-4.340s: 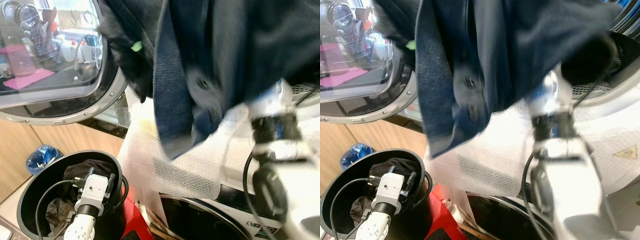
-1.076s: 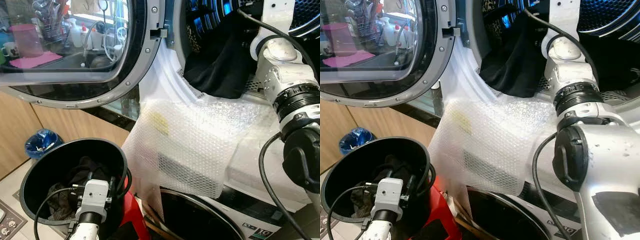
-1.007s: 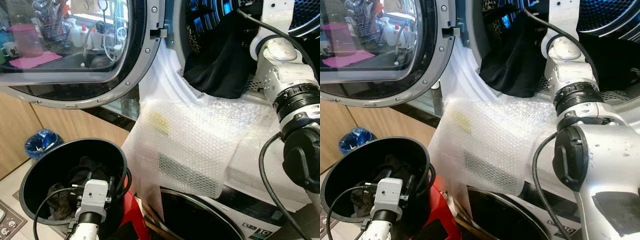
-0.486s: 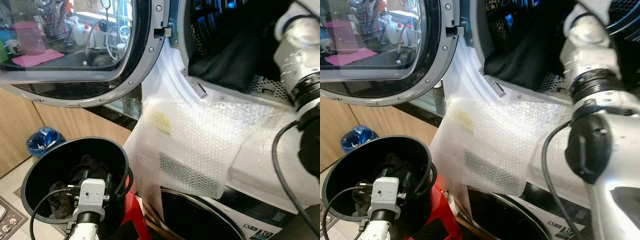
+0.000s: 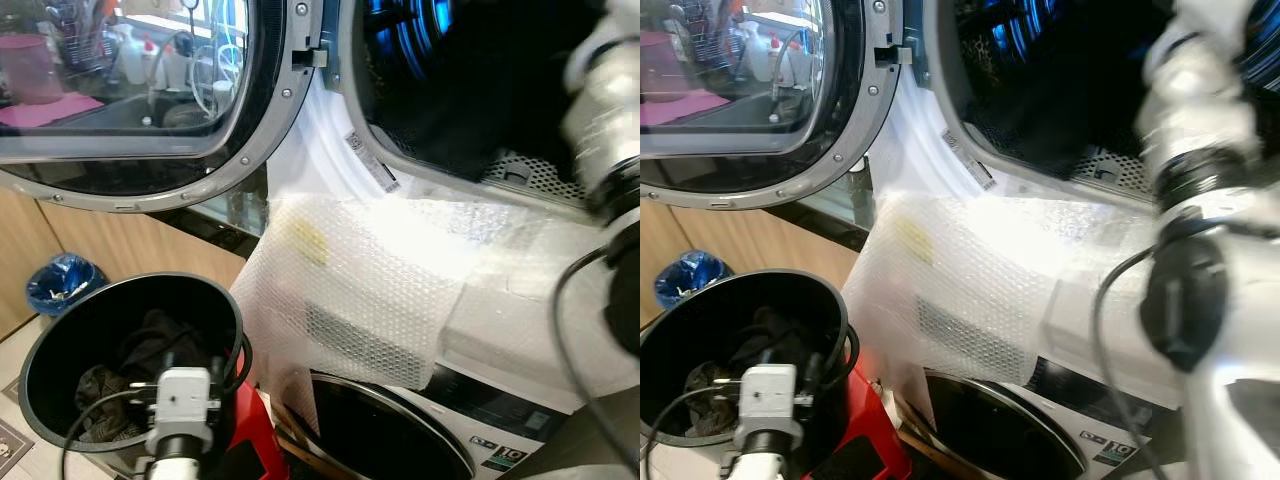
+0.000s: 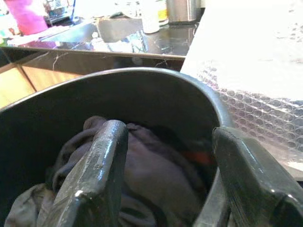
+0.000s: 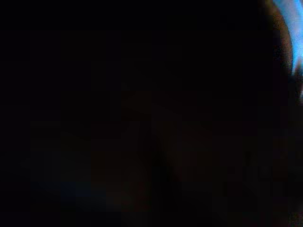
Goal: Clothes washing
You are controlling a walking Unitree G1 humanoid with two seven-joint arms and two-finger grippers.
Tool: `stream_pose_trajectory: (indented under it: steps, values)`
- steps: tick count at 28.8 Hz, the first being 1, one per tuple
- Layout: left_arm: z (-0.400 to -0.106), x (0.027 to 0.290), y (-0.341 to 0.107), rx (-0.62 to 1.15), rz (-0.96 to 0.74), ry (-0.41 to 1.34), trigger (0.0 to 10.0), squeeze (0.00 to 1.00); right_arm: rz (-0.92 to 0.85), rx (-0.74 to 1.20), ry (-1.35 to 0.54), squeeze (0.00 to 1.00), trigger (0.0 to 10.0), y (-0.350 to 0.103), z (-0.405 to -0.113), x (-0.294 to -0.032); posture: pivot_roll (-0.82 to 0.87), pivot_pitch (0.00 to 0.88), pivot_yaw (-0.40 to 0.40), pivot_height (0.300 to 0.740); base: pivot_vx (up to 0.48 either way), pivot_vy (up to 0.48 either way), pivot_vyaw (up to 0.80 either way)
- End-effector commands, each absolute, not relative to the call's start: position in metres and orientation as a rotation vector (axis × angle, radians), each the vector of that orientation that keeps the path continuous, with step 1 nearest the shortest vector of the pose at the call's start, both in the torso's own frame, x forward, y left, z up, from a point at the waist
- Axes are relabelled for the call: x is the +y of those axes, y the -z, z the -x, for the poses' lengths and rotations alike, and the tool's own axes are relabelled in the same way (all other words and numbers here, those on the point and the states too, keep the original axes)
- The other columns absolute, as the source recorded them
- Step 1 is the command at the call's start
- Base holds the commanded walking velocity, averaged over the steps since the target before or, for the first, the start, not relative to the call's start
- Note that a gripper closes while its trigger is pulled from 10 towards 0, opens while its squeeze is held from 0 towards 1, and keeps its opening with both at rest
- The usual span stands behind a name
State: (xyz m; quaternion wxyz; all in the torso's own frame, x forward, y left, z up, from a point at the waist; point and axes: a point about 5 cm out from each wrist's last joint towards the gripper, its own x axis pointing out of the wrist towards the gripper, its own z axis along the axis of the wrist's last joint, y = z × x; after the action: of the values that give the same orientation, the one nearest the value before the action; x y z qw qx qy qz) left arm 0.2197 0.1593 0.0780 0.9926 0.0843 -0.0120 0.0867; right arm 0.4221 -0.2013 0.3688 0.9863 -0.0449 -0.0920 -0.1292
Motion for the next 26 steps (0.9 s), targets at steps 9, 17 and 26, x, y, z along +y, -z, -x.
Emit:
stream_pose_trajectory:
  steps: [9,17,26]
  values:
    - [-0.217,0.156,-0.082,-0.012,-0.159,-0.169,10.0,0.00,0.110,-0.151,0.160,0.00,10.0,-0.362,-0.423,-0.206,0.15,0.067,-0.096,0.740,0.000,0.000,0.00]
    - [-0.219,0.154,-0.081,-0.007,-0.156,-0.159,10.0,0.00,0.153,-0.192,0.128,1.00,10.0,-0.375,-0.417,-0.222,0.12,0.069,-0.096,0.740,0.000,0.000,0.00]
    - [-0.221,0.159,-0.082,-0.007,-0.166,-0.165,10.0,0.00,0.327,-0.275,0.088,1.00,10.0,-0.380,-0.407,-0.247,0.13,0.071,-0.086,0.740,0.000,0.000,0.00]
